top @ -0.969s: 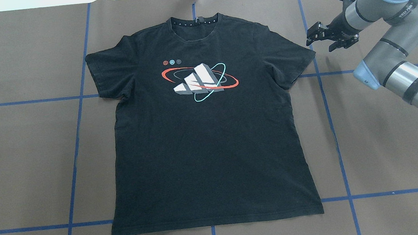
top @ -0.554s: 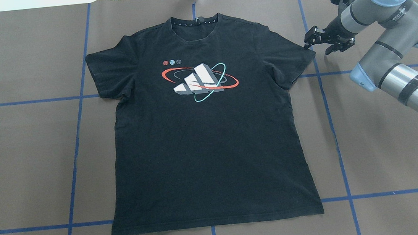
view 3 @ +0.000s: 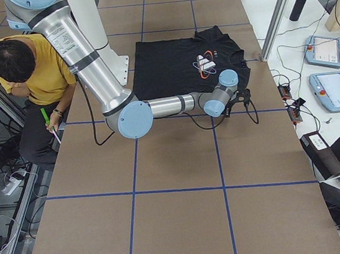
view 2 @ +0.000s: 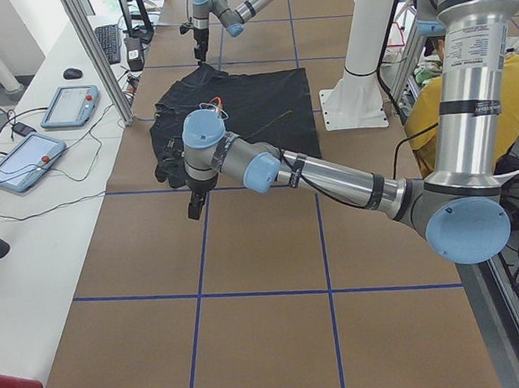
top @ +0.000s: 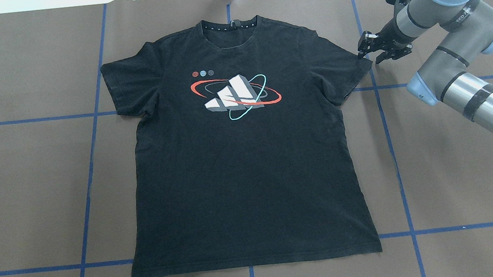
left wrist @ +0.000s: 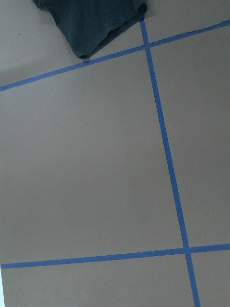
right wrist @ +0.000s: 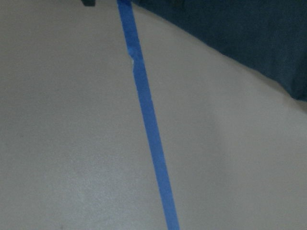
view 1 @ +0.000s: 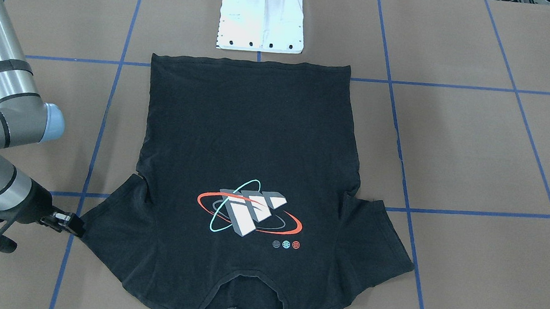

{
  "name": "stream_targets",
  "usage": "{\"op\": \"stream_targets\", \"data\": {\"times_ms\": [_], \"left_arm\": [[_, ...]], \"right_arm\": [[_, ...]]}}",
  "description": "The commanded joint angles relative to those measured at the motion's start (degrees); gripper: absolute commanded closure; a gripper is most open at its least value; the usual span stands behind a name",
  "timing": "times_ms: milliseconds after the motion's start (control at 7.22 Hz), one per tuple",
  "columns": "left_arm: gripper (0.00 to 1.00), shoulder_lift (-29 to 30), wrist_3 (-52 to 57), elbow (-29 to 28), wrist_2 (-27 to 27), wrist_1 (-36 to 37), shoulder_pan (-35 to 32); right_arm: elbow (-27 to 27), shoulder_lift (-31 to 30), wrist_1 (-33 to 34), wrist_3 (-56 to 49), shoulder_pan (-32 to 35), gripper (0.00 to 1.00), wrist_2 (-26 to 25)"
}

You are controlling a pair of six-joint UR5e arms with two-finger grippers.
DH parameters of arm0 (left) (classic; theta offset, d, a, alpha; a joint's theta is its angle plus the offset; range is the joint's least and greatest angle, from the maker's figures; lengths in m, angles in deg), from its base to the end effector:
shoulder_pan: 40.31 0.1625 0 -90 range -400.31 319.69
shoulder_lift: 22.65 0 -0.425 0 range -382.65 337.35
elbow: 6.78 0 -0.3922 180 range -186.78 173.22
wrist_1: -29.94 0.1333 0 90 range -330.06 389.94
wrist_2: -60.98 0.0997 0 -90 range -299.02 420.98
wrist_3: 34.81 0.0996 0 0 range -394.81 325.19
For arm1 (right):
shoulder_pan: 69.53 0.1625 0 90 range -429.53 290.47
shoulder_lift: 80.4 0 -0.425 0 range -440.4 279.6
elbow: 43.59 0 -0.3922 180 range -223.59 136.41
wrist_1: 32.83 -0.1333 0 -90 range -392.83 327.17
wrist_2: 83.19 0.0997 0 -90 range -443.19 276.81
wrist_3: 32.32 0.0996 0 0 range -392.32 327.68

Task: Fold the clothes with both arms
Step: 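Move the right gripper over the shirt's shoulder near the collar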

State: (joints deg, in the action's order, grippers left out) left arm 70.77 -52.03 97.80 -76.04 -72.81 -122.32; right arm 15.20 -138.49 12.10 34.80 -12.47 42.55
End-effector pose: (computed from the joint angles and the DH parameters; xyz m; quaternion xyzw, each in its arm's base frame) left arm 0.0123 -0.5221 0.4729 0.1533 0.4284 0.0343 0.8898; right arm -0.3417 -0.6655 0.5034 0.0211 -0.4653 0.1436 0.8732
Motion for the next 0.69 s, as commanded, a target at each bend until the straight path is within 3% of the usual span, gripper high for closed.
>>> {"op": "stream_targets", "data": {"times_ms": [0, 138, 277, 554], "left_arm": [[0.0, 0.0, 0.0, 0.2, 0.0, 0.0, 0.0], [0.0, 0.0, 0.0, 0.2, 0.0, 0.0, -0.1], [0.0, 0.0, 0.0, 0.1, 0.0, 0.0, -0.1], [0.0, 0.0, 0.0, 0.1, 0.0, 0.0, -0.1]], "right_arm": [[-0.2, 0.2, -0.1, 0.0, 0.0, 0.41, 0.0], [-0.1, 0.2, -0.2, 0.0, 0.0, 0.74, 0.0], [0.1, 0.2, -0.2, 0.2, 0.0, 1.0, 0.0], [0.3, 0.2, -0.2, 0.3, 0.1, 1.0, 0.1]]}}
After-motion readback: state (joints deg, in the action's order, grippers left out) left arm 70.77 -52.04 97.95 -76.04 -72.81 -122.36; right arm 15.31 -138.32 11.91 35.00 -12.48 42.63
